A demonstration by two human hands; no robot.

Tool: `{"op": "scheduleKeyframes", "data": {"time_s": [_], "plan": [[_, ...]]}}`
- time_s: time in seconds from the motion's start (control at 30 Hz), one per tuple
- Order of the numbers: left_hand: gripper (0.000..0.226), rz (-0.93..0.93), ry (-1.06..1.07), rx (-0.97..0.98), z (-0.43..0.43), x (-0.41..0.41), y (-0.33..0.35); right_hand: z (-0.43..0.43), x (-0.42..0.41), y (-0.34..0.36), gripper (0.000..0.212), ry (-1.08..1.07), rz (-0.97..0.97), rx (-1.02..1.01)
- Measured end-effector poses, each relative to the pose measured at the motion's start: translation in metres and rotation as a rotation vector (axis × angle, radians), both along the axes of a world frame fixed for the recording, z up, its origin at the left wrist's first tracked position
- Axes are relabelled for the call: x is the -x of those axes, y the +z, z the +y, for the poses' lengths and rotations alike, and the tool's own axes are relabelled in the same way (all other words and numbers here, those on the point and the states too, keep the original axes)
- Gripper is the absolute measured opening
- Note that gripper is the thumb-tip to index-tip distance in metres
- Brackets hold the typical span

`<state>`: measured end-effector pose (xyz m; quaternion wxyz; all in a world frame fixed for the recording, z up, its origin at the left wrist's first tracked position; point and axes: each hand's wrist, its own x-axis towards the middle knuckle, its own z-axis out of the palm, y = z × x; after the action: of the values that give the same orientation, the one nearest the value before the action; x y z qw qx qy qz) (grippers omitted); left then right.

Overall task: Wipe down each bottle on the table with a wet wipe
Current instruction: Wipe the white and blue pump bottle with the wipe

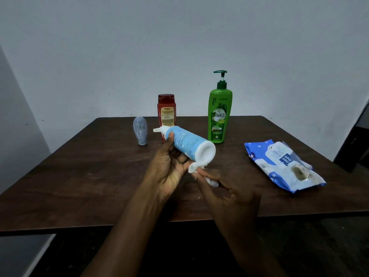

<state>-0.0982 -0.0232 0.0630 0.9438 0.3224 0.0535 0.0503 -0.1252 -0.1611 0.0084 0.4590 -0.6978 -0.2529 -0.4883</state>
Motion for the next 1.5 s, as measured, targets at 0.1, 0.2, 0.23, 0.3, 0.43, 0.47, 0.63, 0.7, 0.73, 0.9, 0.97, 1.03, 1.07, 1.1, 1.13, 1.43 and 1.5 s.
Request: {"op": "scheduleKeyframes", "data": {"time_s": [0.1,0.2,0.23,0.3,0.43,0.47,0.63,0.7,0.73,0.9,0.97,1.03,1.07,1.1,1.13,1.43,1.5], "plan": [[0.039,-0.006,-0.014,-0.034,-0.002,0.000,0.000,-0.002,0.002,0.004,0.021,0.046,-0.053,0.047],[0.044,-0.018,-0.008,-0.098,0.001,-0.001,-0.002,-0.007,0.004,0.017,0.017,0.076,-0.069,0.040],[0.047,-0.022,-0.008,-0.128,0.002,-0.001,-0.003,-0.010,0.003,0.023,0.016,0.079,-0.062,0.029],[0.051,-0.038,-0.014,-0.180,0.004,0.000,-0.003,-0.018,-0.002,0.036,0.016,0.082,-0.018,0.003],[0.051,-0.072,-0.037,-0.220,0.006,0.001,-0.003,-0.028,-0.020,0.045,0.019,0.111,0.117,0.134],[0.049,-0.078,-0.042,-0.228,0.006,0.001,-0.003,-0.028,-0.024,0.043,0.019,0.124,0.126,0.183],[0.046,-0.075,-0.036,-0.229,0.009,-0.003,-0.005,-0.026,-0.025,0.023,0.024,0.169,0.158,0.170],[0.046,-0.067,-0.033,-0.217,0.011,-0.004,-0.007,-0.027,-0.022,0.016,0.024,0.158,0.181,0.129],[0.047,-0.061,-0.029,-0.208,0.011,-0.004,-0.007,-0.027,-0.021,0.013,0.024,0.149,0.192,0.110],[0.037,-0.046,-0.023,-0.123,0.008,-0.007,-0.009,-0.021,-0.015,0.009,0.026,0.133,0.153,-0.023],[0.033,-0.041,-0.024,-0.089,0.005,-0.008,-0.008,-0.017,-0.013,0.012,0.027,0.113,0.096,-0.018],[0.036,-0.038,-0.013,-0.068,0.003,-0.008,-0.006,-0.014,-0.010,0.014,0.025,0.105,0.043,0.006],[0.035,-0.039,-0.007,-0.058,0.003,-0.009,-0.005,-0.013,-0.009,0.013,0.023,0.100,0.021,0.033],[0.034,-0.042,-0.005,-0.044,0.003,-0.009,-0.004,-0.013,-0.009,0.011,0.021,0.096,0.006,0.063],[0.032,-0.047,-0.005,-0.032,0.004,-0.009,-0.003,-0.014,-0.009,0.009,0.021,0.099,0.002,0.085],[0.040,-0.070,-0.038,-0.044,0.001,-0.006,0.001,-0.021,-0.019,0.026,0.020,0.120,0.084,-0.083],[0.046,-0.074,-0.042,-0.049,0.001,-0.006,0.001,-0.021,-0.020,0.032,0.022,0.139,0.087,-0.069]]}}
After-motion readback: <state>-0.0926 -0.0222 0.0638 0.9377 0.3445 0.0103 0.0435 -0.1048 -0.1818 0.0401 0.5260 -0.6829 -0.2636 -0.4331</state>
